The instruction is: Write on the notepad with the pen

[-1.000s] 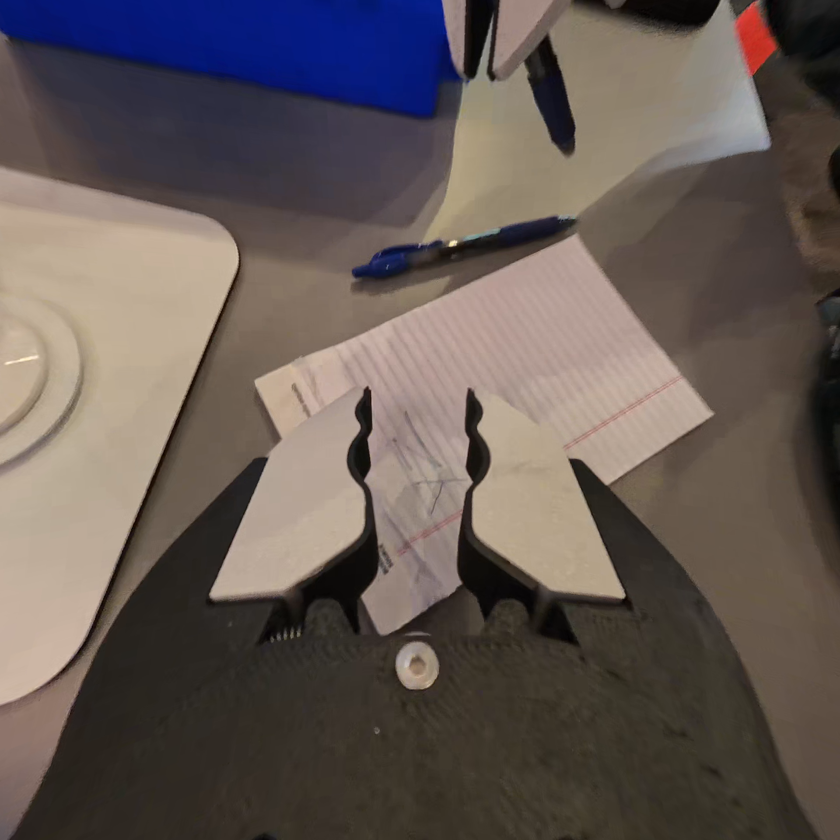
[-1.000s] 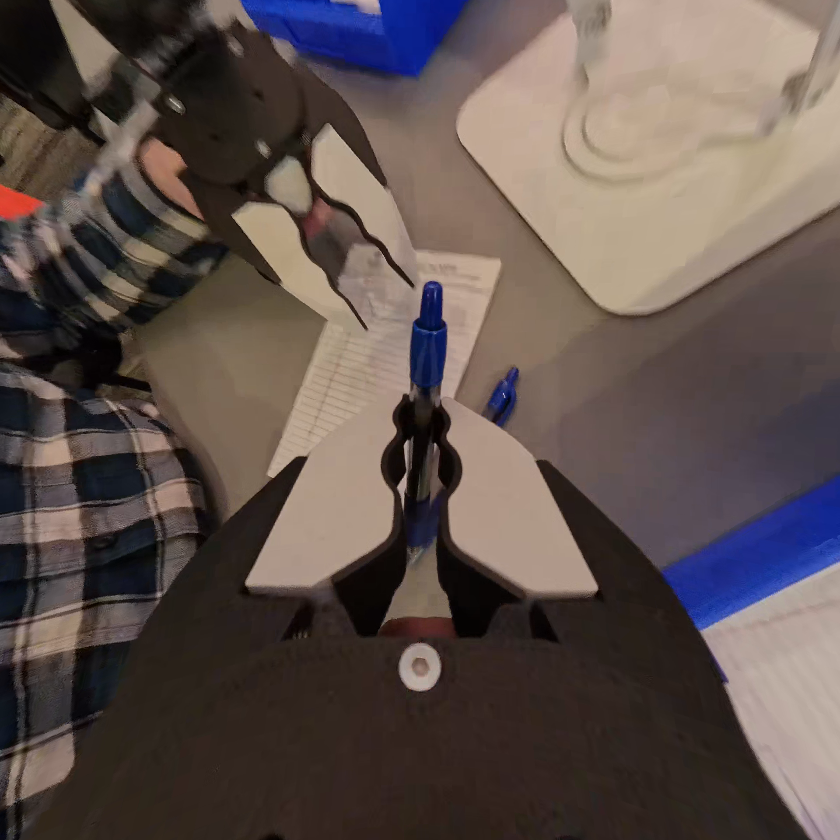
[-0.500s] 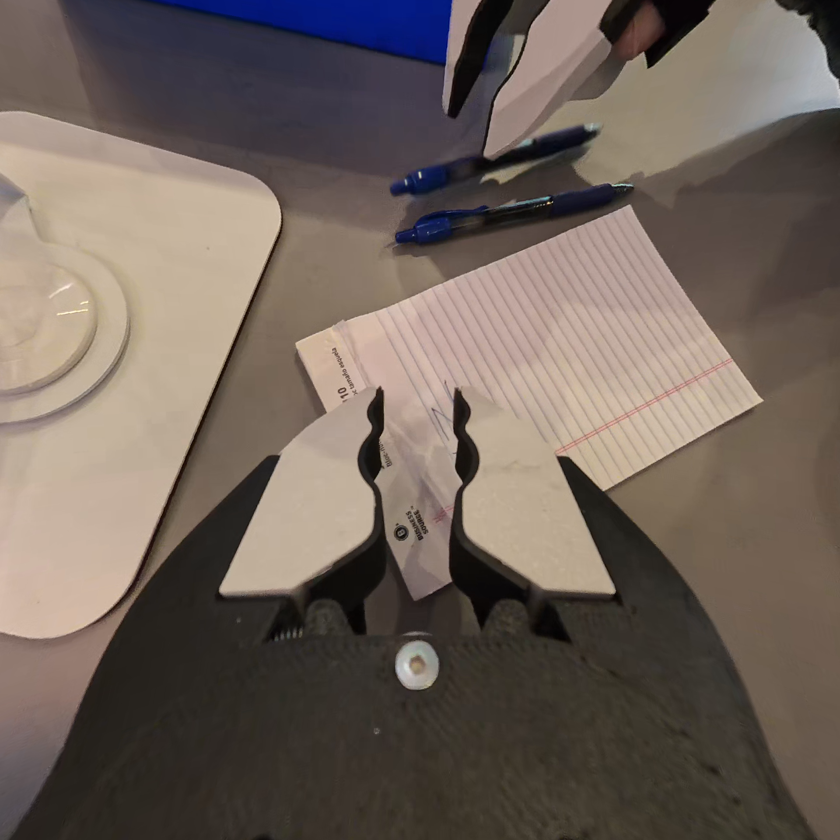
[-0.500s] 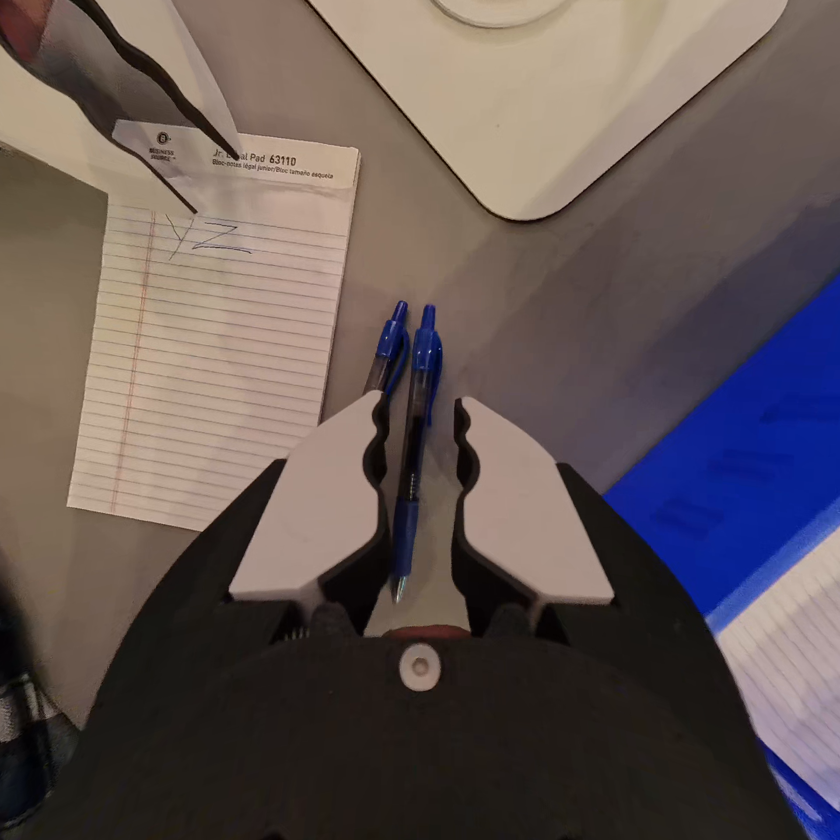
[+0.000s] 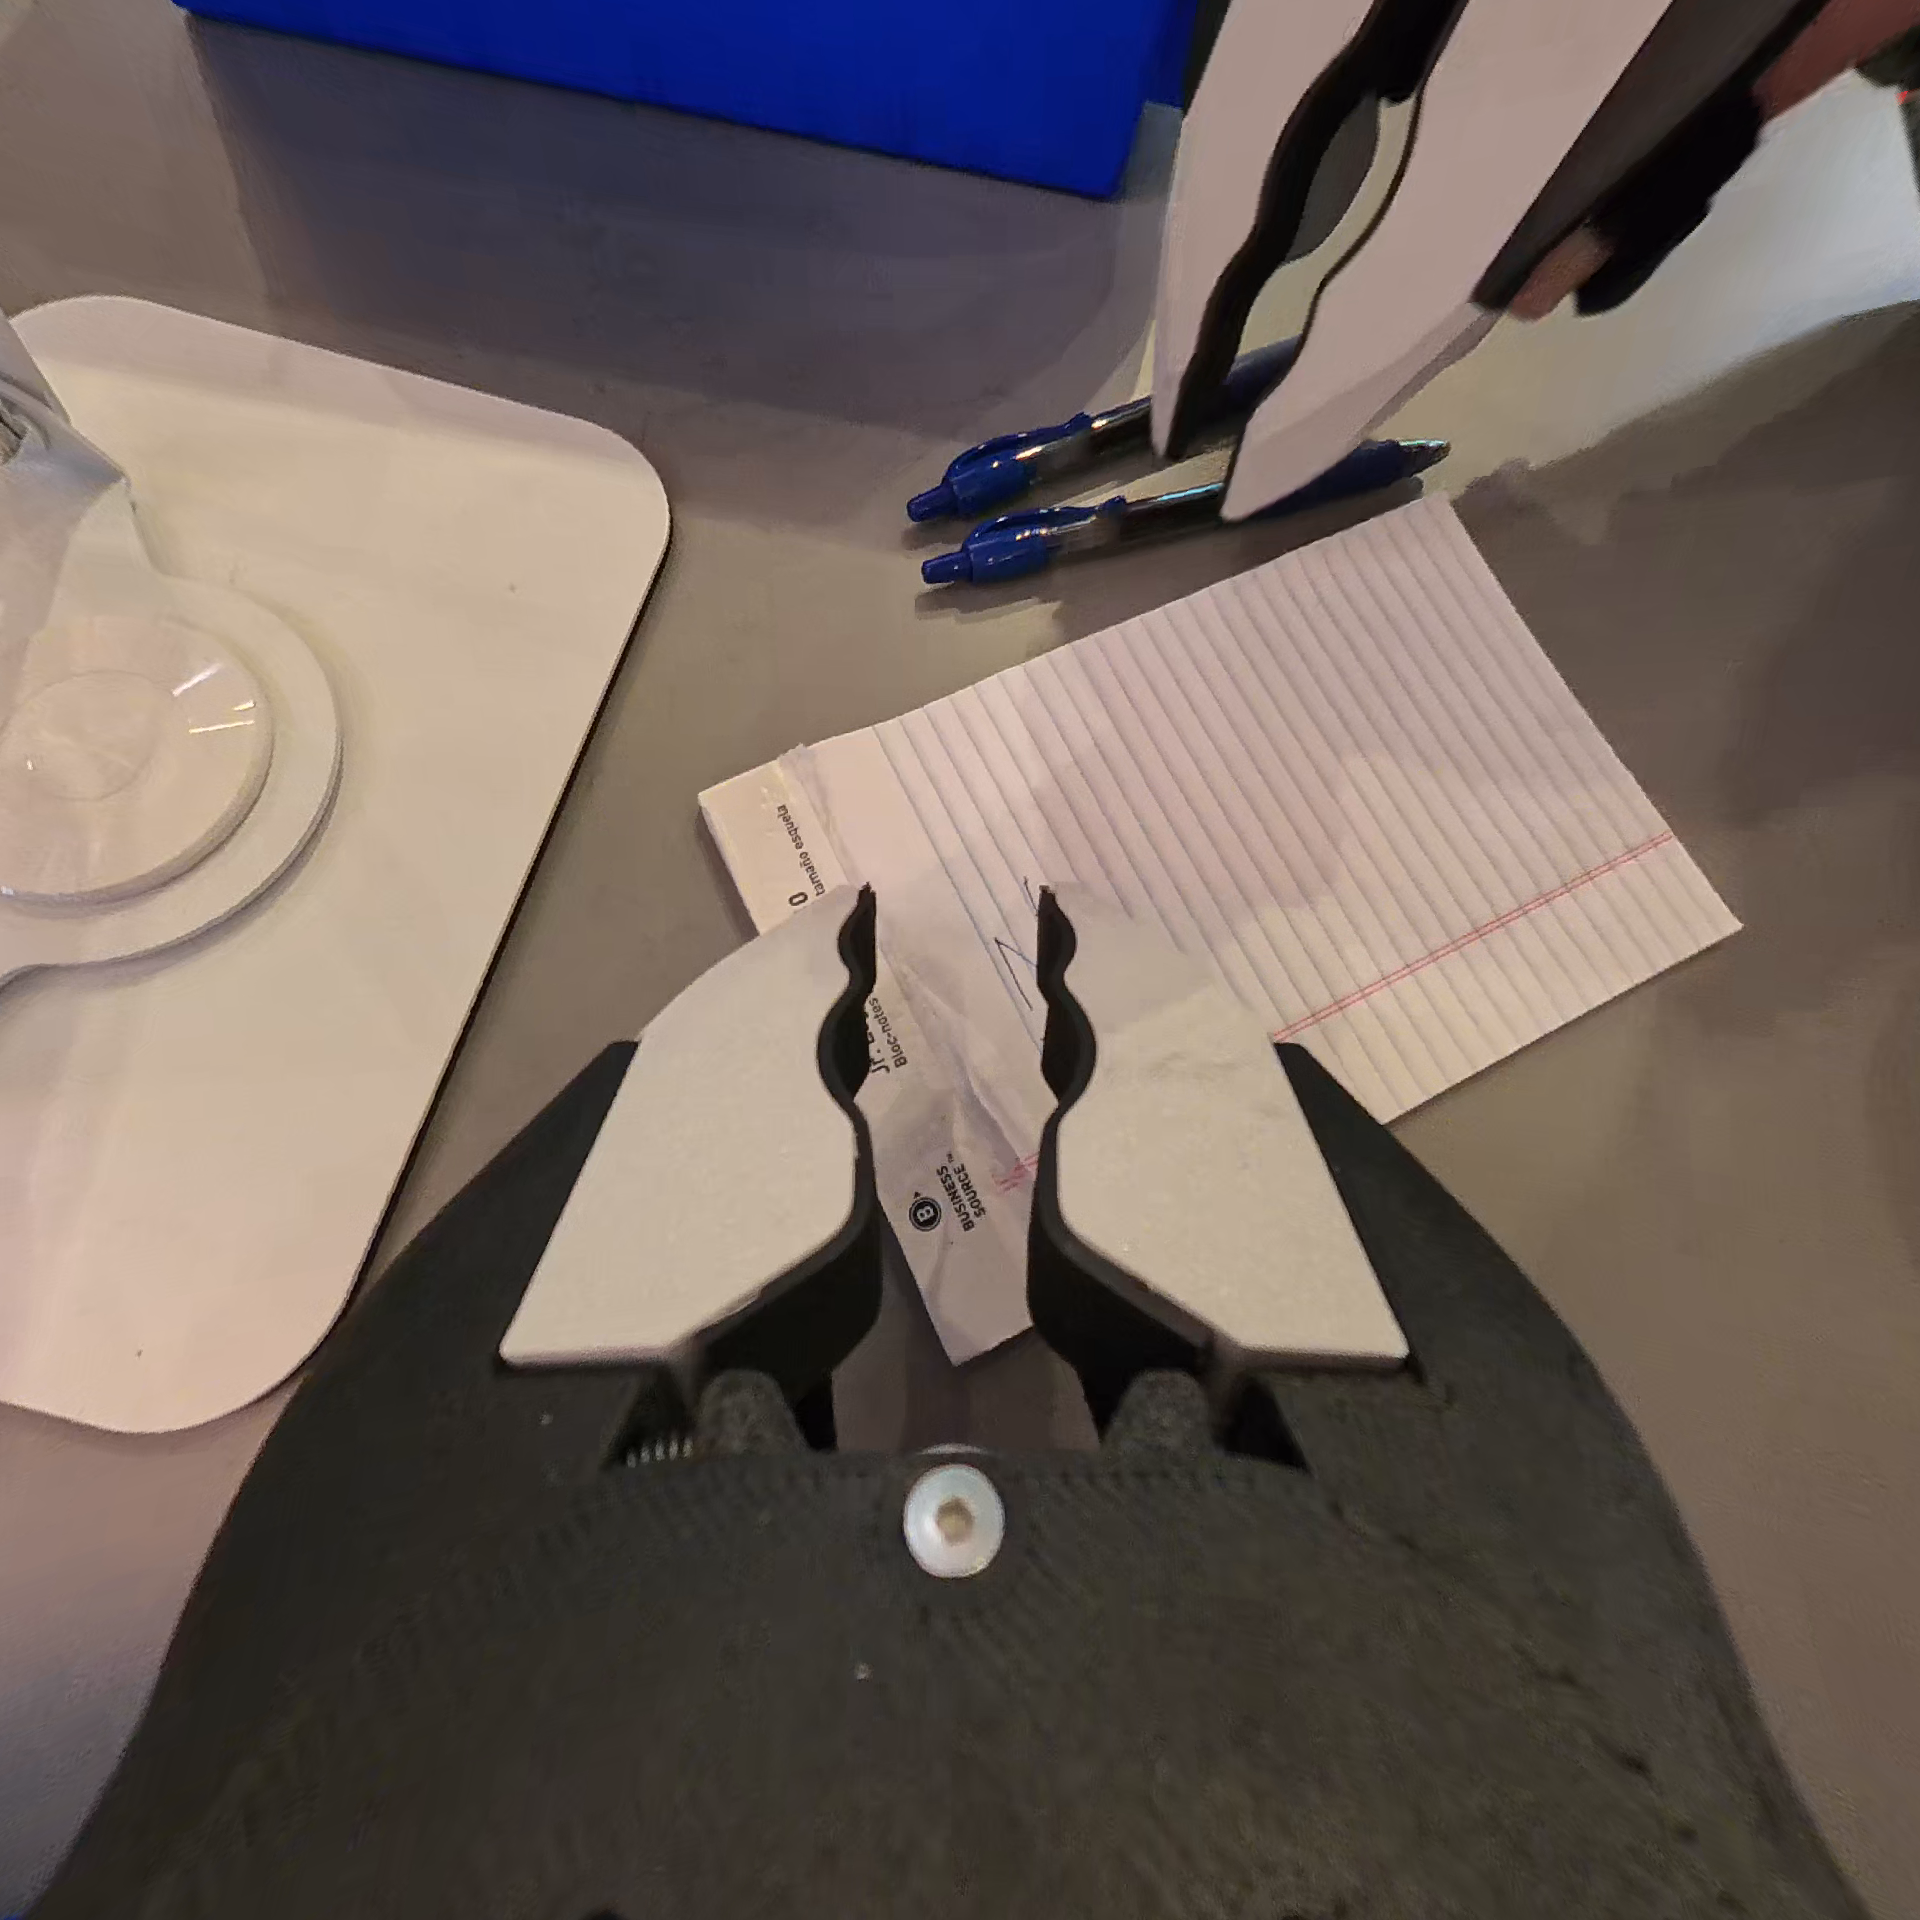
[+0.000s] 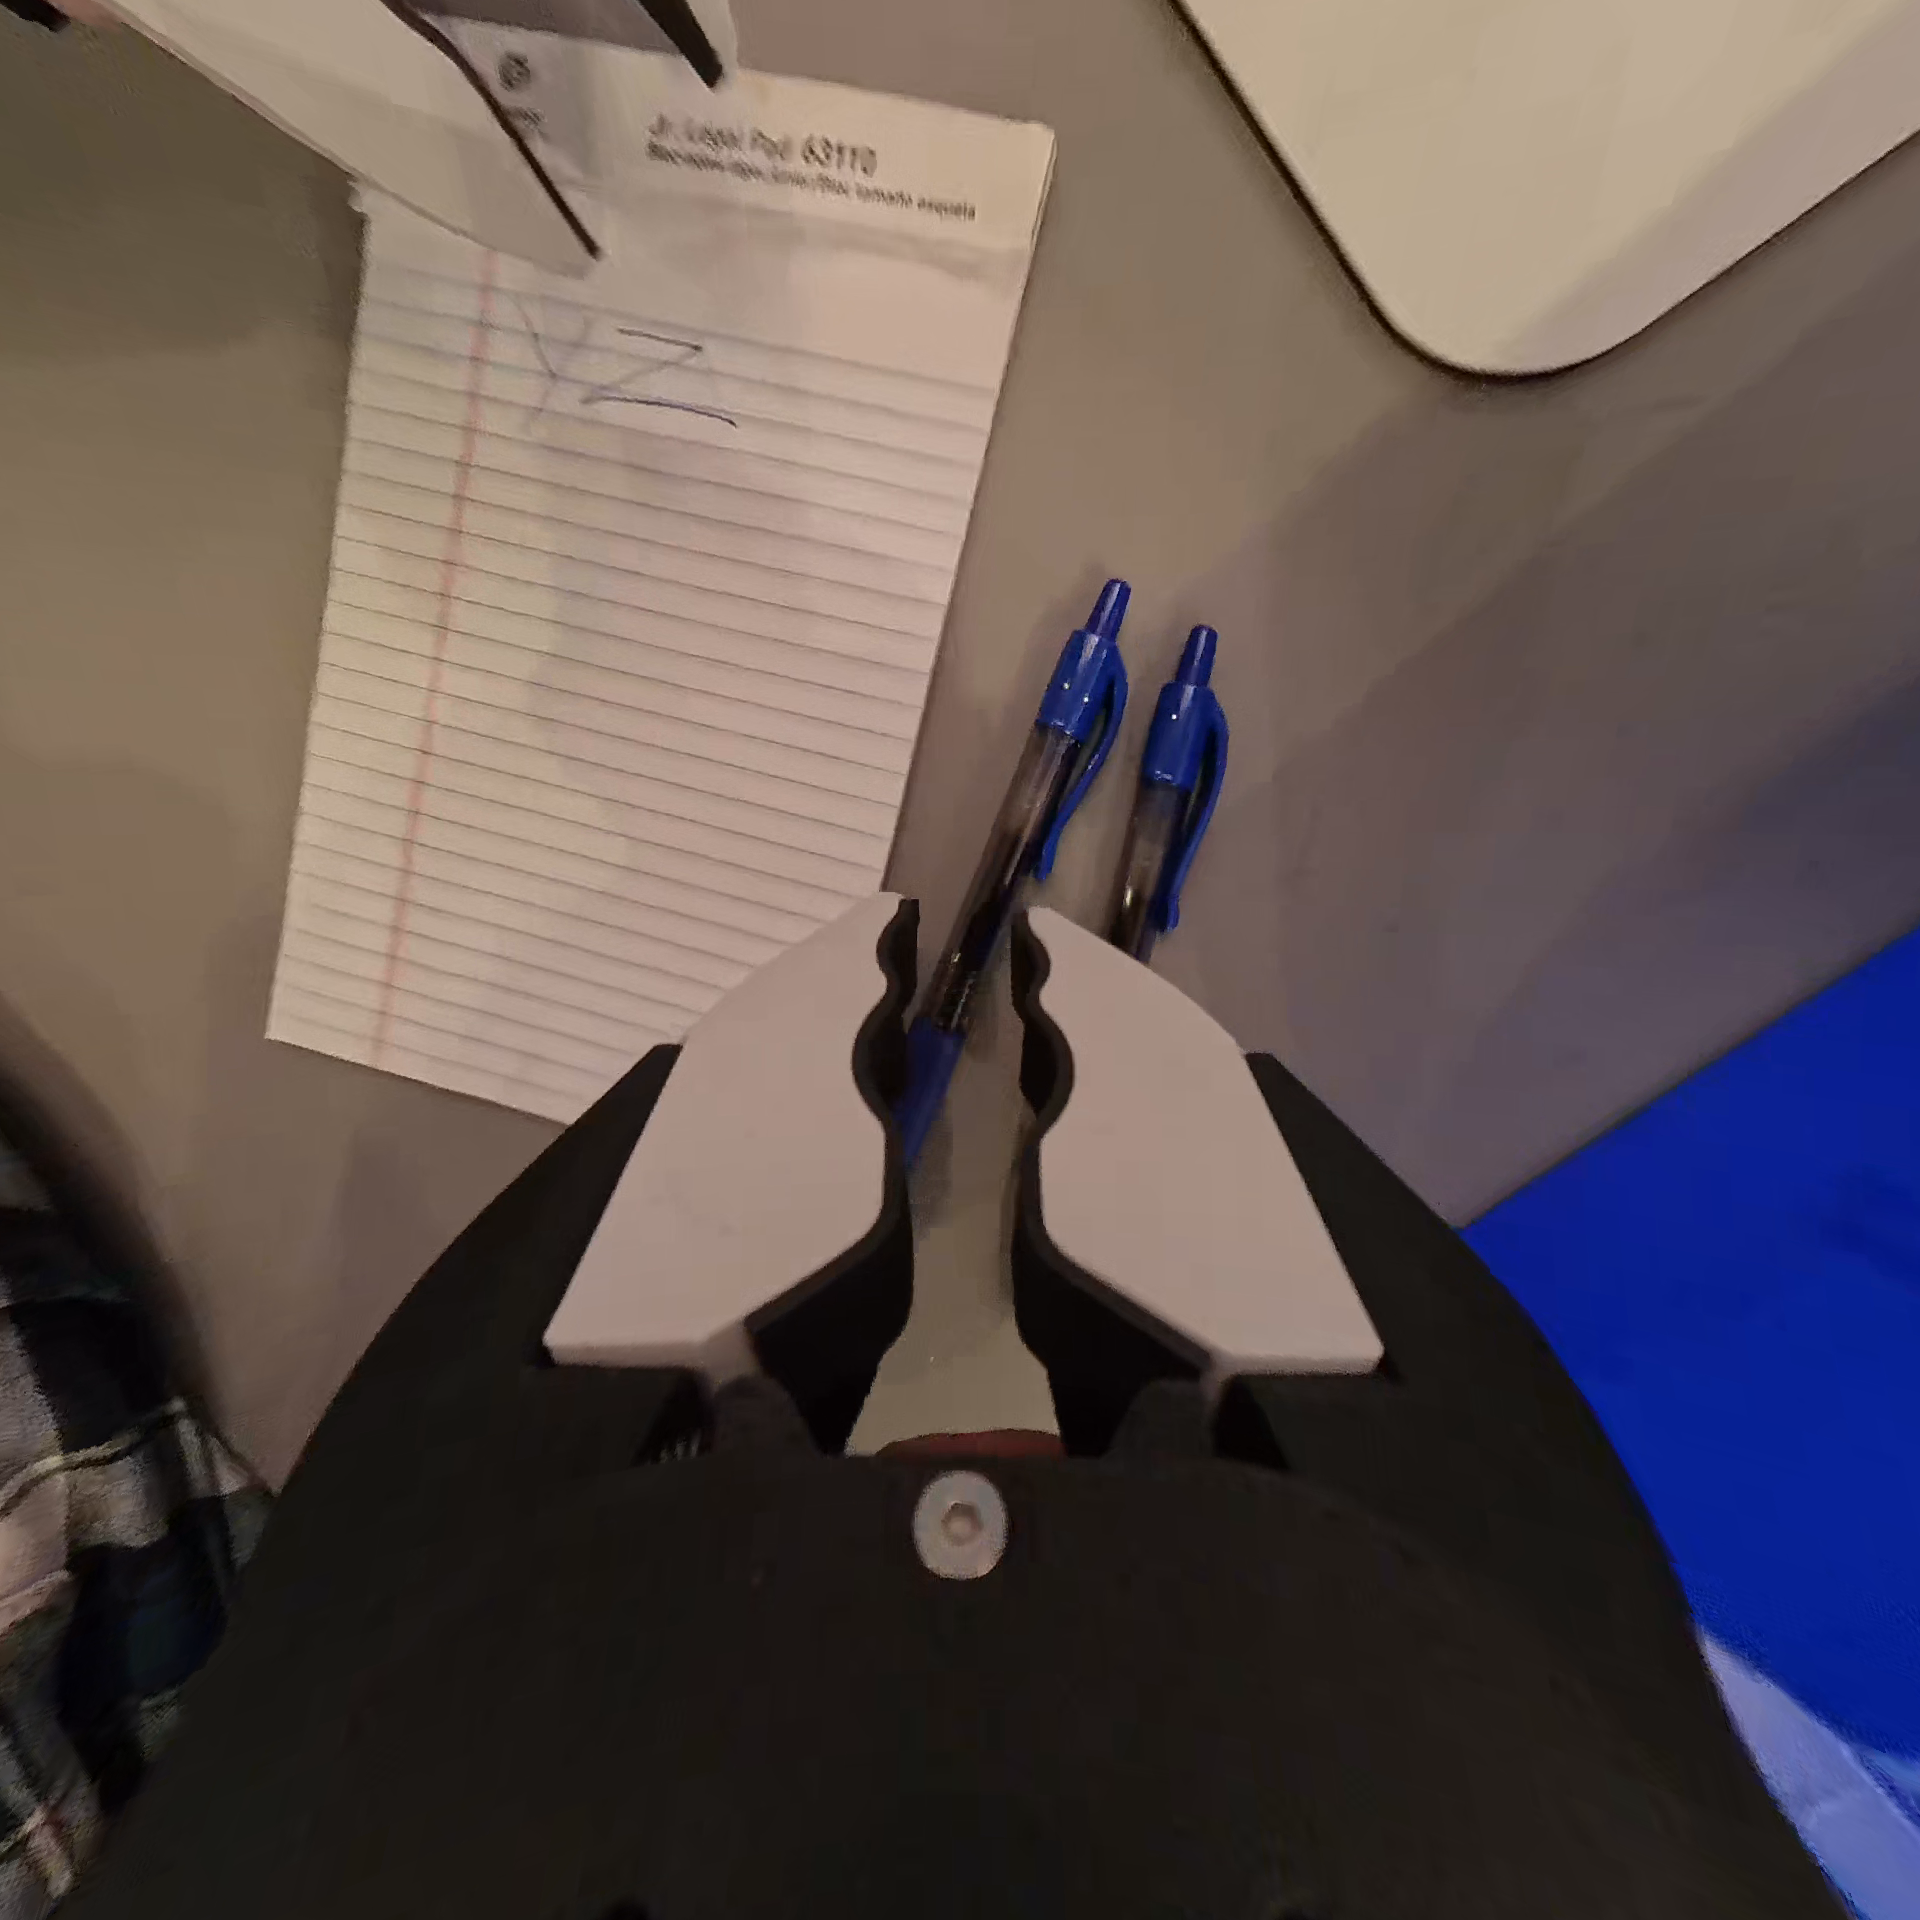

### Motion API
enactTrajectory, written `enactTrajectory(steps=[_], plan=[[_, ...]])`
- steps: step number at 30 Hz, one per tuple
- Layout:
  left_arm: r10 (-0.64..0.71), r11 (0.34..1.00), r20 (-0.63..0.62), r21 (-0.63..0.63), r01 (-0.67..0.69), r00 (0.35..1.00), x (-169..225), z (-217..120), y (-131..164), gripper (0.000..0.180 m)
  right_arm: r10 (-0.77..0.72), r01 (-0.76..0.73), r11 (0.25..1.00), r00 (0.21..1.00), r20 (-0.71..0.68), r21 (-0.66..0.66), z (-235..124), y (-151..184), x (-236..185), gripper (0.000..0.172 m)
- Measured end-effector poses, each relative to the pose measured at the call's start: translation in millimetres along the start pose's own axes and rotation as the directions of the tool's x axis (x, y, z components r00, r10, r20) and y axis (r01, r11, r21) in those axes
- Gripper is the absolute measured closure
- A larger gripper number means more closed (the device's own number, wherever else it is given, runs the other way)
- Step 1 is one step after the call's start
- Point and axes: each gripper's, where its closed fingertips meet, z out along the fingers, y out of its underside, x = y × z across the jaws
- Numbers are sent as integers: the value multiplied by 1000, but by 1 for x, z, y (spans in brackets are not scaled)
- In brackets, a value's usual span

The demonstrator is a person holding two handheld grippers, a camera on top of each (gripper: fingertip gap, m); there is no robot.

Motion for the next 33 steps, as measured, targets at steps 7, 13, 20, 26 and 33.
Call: enactTrajectory(steps=[7,13,20,26,33], plan=[[-1,1000,2,13,1,1000,0,-3,-3,151,-18,17,999,999,-34,-29,14,1,5,160],[-17,998,-18,64,18,1000,2,-9,-12,150,-56,36,958,996,64,285,-15,-46,-13,162],[-21,978,-221,196,66,975,42,-8,-42,142,-163,-85,718,944,286,691,-76,-117,-51,162],[-37,932,-388,319,172,921,68,-10,-67,142,-239,-167,609,894,379,776,-80,-136,-70,161],[-61,885,-456,387,259,888,66,-22,-76,169,-278,-162,561,886,370,811,-81,-141,-76,162]])
